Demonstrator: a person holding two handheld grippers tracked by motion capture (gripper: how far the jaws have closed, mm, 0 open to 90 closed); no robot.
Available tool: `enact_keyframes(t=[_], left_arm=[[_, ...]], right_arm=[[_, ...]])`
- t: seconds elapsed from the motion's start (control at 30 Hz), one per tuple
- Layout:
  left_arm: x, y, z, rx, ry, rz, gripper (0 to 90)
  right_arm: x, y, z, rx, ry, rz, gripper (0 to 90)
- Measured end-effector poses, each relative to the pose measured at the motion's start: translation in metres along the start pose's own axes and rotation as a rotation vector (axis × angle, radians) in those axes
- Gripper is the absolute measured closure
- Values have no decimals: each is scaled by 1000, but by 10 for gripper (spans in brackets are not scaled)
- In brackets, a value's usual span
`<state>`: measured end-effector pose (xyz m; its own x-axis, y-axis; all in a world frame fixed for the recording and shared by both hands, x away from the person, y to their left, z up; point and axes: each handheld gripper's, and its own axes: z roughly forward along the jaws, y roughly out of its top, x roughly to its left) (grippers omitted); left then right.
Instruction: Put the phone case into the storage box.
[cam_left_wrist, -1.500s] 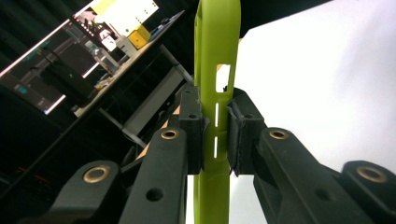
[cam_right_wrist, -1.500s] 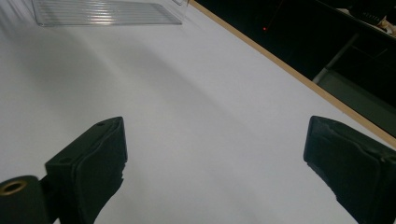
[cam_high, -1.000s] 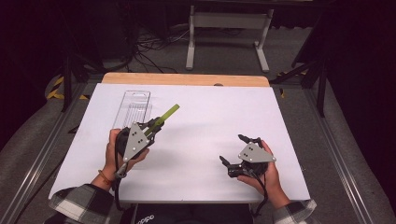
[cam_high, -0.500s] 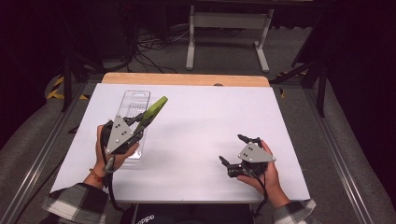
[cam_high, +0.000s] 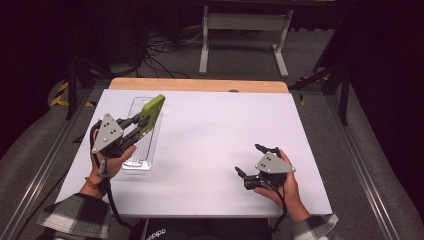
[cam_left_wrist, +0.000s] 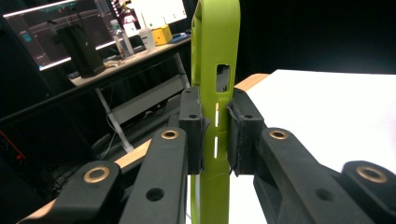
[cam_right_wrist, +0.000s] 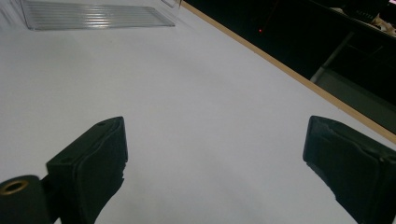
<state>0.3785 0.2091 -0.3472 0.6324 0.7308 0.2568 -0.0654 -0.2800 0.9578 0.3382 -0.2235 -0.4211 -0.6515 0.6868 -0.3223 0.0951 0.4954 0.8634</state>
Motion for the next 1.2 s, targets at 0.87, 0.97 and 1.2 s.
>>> enact_keyframes(t=[0.87, 0.97, 1.2], left_arm=[[77, -28, 56, 79, -152, -111, 786], [84, -33, 64, 91, -165, -121, 786], [99, -46, 81, 111, -196, -157, 785]], right_arm=[[-3, -9, 3, 49, 8, 18, 75], [-3, -9, 4, 53, 12, 16, 75], [-3, -11, 6, 68, 16, 13, 74]])
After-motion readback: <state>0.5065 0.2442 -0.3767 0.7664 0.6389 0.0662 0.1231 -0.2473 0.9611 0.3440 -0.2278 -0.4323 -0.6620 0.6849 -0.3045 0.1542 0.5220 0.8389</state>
